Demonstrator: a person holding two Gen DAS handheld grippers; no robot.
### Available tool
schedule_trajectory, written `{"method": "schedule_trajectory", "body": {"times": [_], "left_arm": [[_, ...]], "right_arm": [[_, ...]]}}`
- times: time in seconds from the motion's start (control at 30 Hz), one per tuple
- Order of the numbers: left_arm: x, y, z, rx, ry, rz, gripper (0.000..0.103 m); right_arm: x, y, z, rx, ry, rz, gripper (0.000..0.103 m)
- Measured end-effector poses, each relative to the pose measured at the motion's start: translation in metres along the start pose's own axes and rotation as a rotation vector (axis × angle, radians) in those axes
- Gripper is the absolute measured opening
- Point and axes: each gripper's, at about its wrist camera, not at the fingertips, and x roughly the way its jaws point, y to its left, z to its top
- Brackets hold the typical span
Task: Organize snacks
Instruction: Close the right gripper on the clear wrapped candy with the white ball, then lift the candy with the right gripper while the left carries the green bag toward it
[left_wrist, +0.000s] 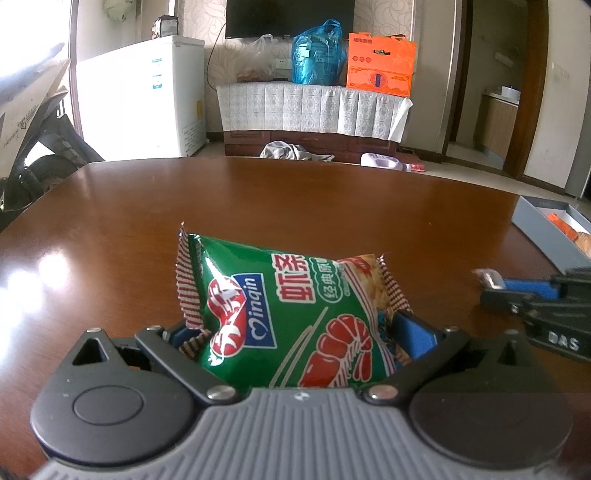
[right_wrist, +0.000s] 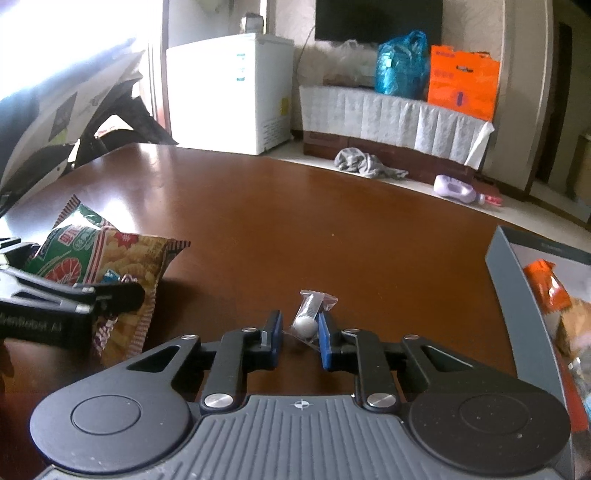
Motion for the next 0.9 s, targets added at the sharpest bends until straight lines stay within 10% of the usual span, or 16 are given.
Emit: {"method": "schedule_trajectory", "body": {"times": [0.9], "left_arm": [[-0.011, -0.054, -0.012, 0.015, -0.003, 0.110, 0.103]], "right_arm": [[-0.075, -0.001, -0.048, 0.026, 0.041, 0.044, 0.022]]}}
